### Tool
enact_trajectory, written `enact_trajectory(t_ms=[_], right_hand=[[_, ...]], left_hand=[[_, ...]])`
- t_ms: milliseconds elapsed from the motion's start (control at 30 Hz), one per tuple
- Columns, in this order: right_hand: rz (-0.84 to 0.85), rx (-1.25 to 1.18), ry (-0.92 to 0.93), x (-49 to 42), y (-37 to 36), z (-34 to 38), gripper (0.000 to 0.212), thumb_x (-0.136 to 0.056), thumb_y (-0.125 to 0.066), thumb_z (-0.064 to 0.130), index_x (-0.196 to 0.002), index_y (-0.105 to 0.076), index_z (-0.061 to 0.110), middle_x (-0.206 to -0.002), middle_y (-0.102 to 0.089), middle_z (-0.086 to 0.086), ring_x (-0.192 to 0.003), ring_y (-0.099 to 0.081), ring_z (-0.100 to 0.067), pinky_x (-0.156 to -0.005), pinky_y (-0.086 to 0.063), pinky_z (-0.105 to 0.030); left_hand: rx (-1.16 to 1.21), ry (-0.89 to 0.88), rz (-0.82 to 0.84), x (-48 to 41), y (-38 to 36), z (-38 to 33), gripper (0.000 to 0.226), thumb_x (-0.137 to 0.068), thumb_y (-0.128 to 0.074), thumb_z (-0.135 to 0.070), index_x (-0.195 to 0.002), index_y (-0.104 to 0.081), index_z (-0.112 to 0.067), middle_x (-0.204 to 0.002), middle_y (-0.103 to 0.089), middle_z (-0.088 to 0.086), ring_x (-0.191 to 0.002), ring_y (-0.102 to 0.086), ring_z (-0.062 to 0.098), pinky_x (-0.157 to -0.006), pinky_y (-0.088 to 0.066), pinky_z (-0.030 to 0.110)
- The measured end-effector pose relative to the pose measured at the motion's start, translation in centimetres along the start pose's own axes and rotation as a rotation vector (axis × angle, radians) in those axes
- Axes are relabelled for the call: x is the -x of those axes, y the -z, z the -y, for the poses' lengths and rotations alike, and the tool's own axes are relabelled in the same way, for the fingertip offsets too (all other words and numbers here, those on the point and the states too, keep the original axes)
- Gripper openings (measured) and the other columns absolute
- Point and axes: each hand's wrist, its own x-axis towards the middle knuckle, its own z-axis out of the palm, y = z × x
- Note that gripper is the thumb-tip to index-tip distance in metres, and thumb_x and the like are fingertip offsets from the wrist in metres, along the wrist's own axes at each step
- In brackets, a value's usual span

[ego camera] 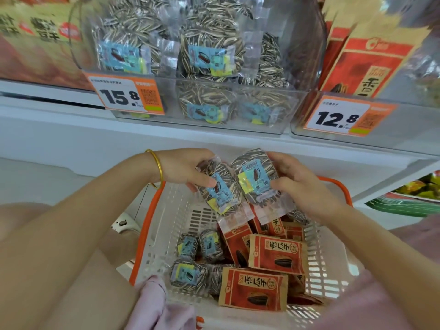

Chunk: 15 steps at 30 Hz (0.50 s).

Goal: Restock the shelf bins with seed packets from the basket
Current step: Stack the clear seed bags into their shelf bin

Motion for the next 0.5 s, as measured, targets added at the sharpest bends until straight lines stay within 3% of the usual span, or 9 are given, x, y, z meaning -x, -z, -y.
enact_trajectory(t_ms=[67, 167, 233, 400, 467, 500], right_hand=[[0.052, -0.097, -0.024, 0.0, -0.4, 0.1, 0.053, -0.078, -0.05, 0.003, -0.129, -0.052, 0.016, -0.121, -0.064, -0.007, -0.107, -0.063, -0.018, -0.086, -0.054, -0.034], [0.086, -0.292, -0.099, 0.1, -1.0, 0.2, 0.05, -0.073, -0.055, 0.007, -0.123, -0.055, 0.011, -0.111, -0.069, -0.007, -0.099, -0.066, -0.021, -0.08, -0.056, -0.036], [0.108, -0.359, -0.148, 0.2, -1.3, 0.5, 0.052, -0.077, -0.068, 0.009, -0.126, -0.051, 0.015, -0.115, -0.068, -0.007, -0.102, -0.066, -0.024, -0.082, -0.056, -0.04], [0.186, -0.42, -0.164, 0.2, -1.5, 3.0, 0.067, -0.072, -0.073, 0.012, -0.131, -0.044, 0.029, -0.123, -0.063, -0.006, -0.108, -0.064, -0.03, -0.084, -0.054, -0.048], [0.243, -0.376, -0.094, 0.1, -1.9, 4.6, 0.064, -0.07, -0.07, 0.01, -0.124, -0.046, 0.035, -0.12, -0.066, -0.002, -0.107, -0.065, -0.025, -0.081, -0.056, -0.042], [0.236, -0.321, -0.043, 0.1, -2.2, 5.6, 0.061, -0.071, -0.069, 0.006, -0.118, -0.047, 0.038, -0.112, -0.069, 0.004, -0.102, -0.067, -0.018, -0.079, -0.057, -0.034]], left_hand=[[-0.019, -0.014, -0.009, 0.2, 0.1, -0.2, 0.029, -0.086, -0.064, -0.012, -0.096, -0.046, -0.032, -0.109, -0.056, 0.003, -0.091, -0.061, 0.015, -0.068, -0.055, 0.023], [-0.034, -0.039, -0.019, 0.5, -0.1, -0.6, 0.029, -0.086, -0.064, -0.012, -0.093, -0.046, -0.033, -0.099, -0.054, -0.002, -0.085, -0.06, 0.012, -0.068, -0.054, 0.023], [-0.032, -0.049, -0.018, 0.8, -0.1, -0.8, 0.025, -0.086, -0.064, -0.013, -0.094, -0.048, -0.03, -0.098, -0.055, -0.003, -0.084, -0.059, 0.009, -0.069, -0.053, 0.021], [-0.036, -0.125, -0.167, 2.1, 0.5, -3.0, 0.016, -0.087, -0.062, -0.013, -0.097, -0.05, -0.014, -0.085, -0.048, -0.005, -0.07, -0.054, 0.0, -0.06, -0.048, 0.014], [-0.059, -0.205, -0.265, 2.9, 1.2, -4.1, 0.026, -0.085, -0.066, -0.02, -0.103, -0.053, -0.005, -0.085, -0.05, 0.004, -0.069, -0.05, 0.0, -0.061, -0.048, 0.022], [-0.095, -0.237, -0.304, 3.3, 1.7, -4.5, 0.032, -0.082, -0.068, -0.027, -0.106, -0.055, -0.01, -0.093, -0.053, 0.011, -0.078, -0.051, 0.006, -0.071, -0.048, 0.034]])
